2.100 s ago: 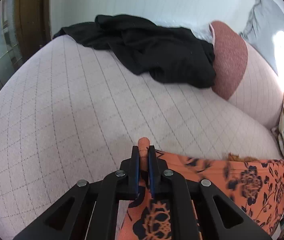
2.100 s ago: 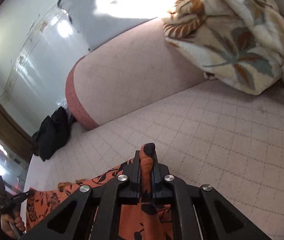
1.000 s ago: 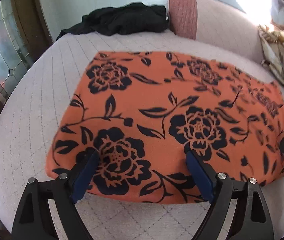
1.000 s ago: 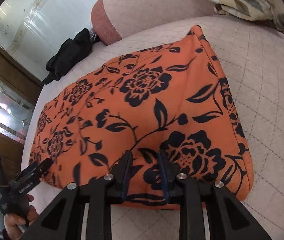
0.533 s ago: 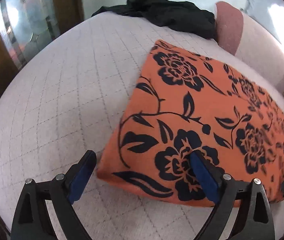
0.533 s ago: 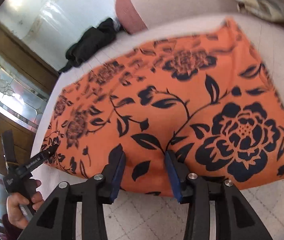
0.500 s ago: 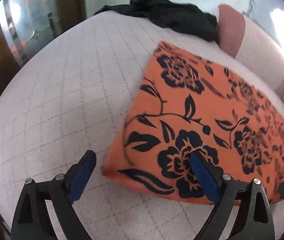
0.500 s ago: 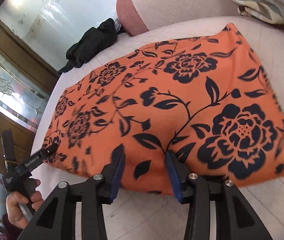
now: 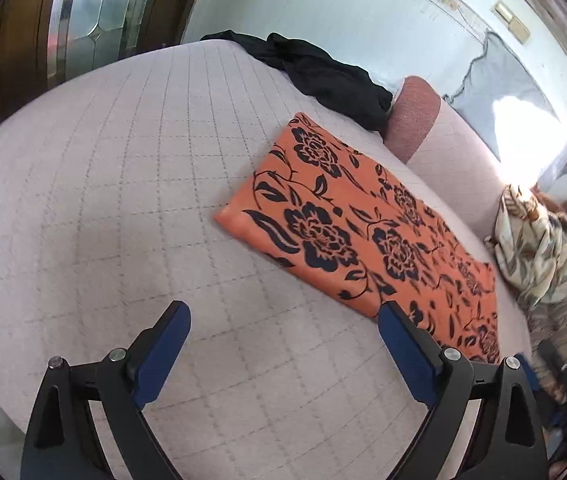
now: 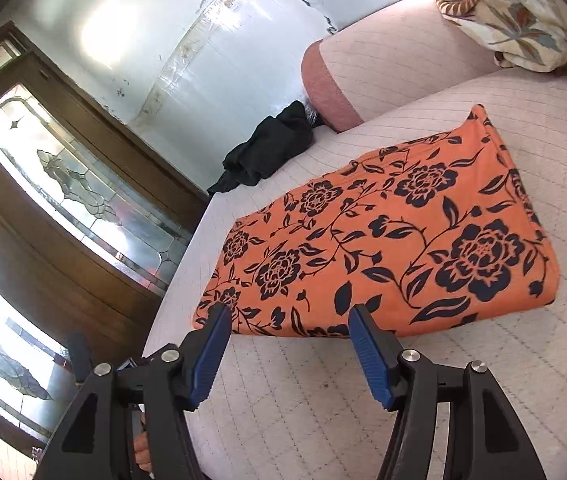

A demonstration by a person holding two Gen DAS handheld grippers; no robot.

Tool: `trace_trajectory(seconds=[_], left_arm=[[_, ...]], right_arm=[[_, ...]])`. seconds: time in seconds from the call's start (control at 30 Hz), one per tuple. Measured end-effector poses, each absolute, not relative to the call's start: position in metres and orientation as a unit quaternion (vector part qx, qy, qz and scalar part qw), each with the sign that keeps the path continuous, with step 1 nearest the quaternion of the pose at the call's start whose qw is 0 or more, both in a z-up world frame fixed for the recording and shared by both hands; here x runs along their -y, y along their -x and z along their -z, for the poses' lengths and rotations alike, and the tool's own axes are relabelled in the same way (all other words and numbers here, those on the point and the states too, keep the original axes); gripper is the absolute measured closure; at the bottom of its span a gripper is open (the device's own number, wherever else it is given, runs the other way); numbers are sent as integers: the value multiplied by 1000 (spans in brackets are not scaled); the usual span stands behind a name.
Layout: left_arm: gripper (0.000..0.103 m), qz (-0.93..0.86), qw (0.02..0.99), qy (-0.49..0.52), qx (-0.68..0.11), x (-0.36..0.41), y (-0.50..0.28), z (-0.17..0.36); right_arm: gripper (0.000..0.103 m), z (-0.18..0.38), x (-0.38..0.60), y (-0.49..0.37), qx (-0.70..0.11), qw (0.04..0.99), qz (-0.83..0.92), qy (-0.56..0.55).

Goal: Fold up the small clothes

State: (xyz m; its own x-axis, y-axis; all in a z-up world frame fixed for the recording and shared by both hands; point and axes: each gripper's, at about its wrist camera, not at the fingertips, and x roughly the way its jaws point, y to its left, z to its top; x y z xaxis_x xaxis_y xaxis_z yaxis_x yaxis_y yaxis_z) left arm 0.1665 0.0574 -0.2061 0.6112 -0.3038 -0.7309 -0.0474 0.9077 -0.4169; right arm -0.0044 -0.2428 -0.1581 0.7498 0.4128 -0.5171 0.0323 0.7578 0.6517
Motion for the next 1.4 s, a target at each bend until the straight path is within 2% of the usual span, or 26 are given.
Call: trace_trajectory(seconds=[0.1,0.23,0.33,0.53,0.6,0.63,0.67,0.77,0.9,0.97,1.0,1.03,1.07,1.13,1.33,1.37,1.4], left_arm=[[8,29,895,172,-411,-48,-171,206],[8,-1,887,135,-441,-41,-193,214],[8,-2,859,169,-483,-40,-220,233],[8,27,860,223,-458,-39,-245,237],[21,24,863,231,-449,-39,-249,239],[46,23,864,233,-446,-39,-250,239],[67,28,861,242,-445,-40,-251,241],[75,41,850,288,-439,-53,-252,246],[75,54,850,304,-427,-59,-244,244],[61,59,844,311,-433,-63,-240,246],[59,69,836,329,-434,-66,-236,247],[53,74,828,347,-434,-70,-231,247],[41,78,823,360,-433,-72,-227,247],[31,94,807,386,-436,-73,-219,248],[30,88,777,446,-435,-68,-228,256],[35,86,778,447,-433,-66,-232,257],[45,82,780,443,-435,-64,-239,259]], right_arm=[[45,161,237,4,-345,882,-90,-308],[45,173,242,-7,-346,880,-68,-317],[45,182,248,-19,-346,874,-65,-336],[45,190,257,-34,-341,872,-47,-348],[50,195,259,-39,-345,870,-45,-350],[66,198,259,-43,-351,867,-48,-352],[70,200,259,-47,-358,864,-47,-351],[76,206,255,-54,-366,859,-46,-354],[76,208,246,-60,-364,859,-54,-357],[76,220,242,-67,-383,848,-52,-361],[76,234,239,-74,-420,828,-55,-368],[78,248,237,-79,-448,812,-56,-371],[80,249,238,-77,-439,814,-51,-377],[80,246,241,-77,-438,811,-55,-384],[80,248,246,-77,-439,806,-62,-393],[80,248,246,-77,-439,807,-61,-390],[80,247,246,-78,-439,808,-62,-388]])
